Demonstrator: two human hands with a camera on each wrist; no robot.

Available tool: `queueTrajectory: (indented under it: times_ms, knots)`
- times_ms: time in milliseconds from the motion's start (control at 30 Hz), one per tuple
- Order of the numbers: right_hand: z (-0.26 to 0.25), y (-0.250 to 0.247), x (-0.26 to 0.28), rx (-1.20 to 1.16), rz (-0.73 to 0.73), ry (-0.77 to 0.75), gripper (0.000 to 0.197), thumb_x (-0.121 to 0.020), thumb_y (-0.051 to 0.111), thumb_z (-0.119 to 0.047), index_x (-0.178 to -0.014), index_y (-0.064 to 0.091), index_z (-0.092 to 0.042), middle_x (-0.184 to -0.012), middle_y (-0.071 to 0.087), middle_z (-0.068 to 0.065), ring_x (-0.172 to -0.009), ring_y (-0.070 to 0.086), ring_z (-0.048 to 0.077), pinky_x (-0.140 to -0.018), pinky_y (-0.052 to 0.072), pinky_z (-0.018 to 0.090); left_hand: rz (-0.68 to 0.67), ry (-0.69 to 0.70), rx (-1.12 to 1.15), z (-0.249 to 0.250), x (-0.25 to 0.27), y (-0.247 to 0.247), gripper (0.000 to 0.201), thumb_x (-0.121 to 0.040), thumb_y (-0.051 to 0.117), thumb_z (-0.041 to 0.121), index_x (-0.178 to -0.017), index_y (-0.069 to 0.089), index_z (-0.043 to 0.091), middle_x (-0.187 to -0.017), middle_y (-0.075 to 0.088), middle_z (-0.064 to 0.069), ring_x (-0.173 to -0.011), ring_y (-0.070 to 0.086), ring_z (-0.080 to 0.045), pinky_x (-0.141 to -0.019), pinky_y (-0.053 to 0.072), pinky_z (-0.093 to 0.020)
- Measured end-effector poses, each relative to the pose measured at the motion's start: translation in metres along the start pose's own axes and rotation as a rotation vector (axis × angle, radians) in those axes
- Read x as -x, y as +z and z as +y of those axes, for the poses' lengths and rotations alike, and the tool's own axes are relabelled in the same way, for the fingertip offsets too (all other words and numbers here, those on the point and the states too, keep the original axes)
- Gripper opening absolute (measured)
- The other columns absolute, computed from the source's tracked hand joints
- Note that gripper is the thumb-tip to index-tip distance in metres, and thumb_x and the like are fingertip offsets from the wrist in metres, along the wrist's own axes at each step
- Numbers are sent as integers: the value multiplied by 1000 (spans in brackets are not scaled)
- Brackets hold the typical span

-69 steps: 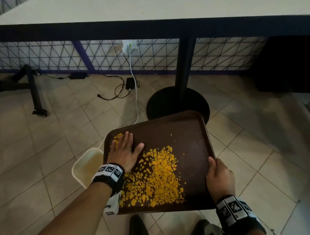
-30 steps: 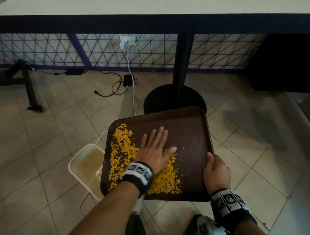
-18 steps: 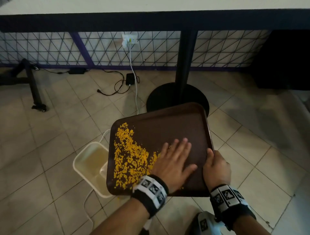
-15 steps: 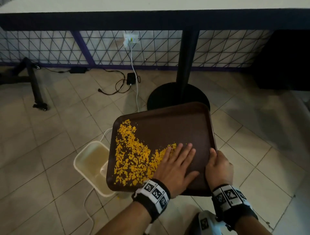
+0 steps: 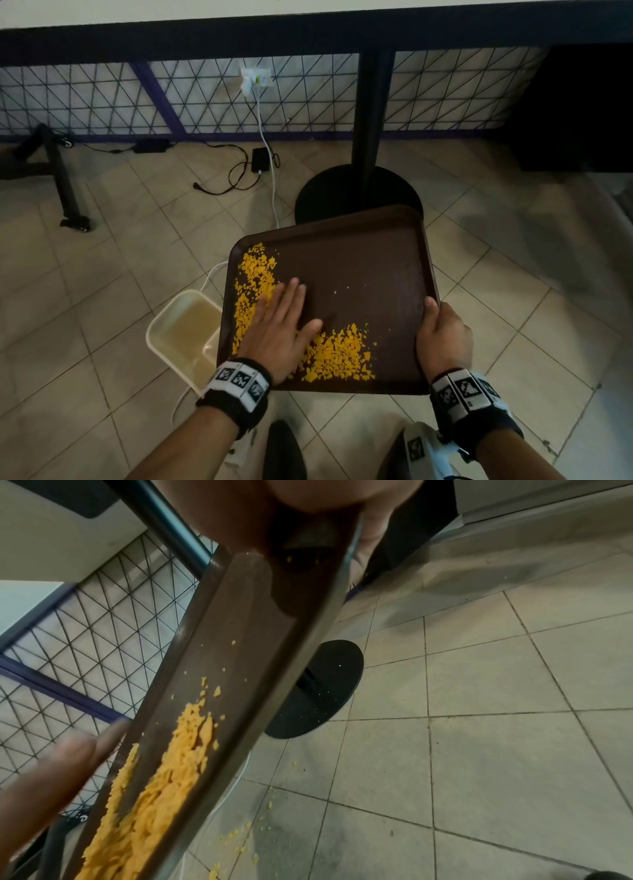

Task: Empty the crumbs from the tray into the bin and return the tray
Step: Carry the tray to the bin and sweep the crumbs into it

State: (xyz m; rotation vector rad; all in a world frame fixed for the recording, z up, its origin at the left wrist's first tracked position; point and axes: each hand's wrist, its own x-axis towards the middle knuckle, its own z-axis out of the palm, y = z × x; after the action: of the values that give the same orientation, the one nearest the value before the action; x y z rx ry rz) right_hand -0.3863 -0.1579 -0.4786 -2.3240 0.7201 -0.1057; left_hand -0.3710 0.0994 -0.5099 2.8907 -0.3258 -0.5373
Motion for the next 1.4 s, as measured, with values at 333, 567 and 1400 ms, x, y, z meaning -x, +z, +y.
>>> queueTrajectory:
  times_ms: [333,567,1400]
  knots:
    - [-7,1,2,-4,4,-24,38,-99,36,-31,-92,60,-2,-67,57,10,-54,45,21,-47,26,24,23,250,-78,75,-22,8,72,-96,1,68,-155,-13,29,-161,-21,8,-149,-20,-18,-121,-5,-50]
    - [4,4,-2,40,-18,-10,42,-99,33,-34,-91,59,-2,-63,49,1,-57,49,24,-45,24,21,-104,-98,-55,-15,-3,20,77,-89,-11,70,-152,-19,26,-161,-22,3,-148,-19,-18,-120,-11,-44]
    - [-5,1,-5,-69,23,72,45,-99,33,-33,-101,61,2,-91,65,21,-72,46,24,-66,31,27,-40,147,-126,0,25,14,74,-94,-4,70,-153,-14,26,-161,-22,6,-146,-28,-13,-120,-13,-43]
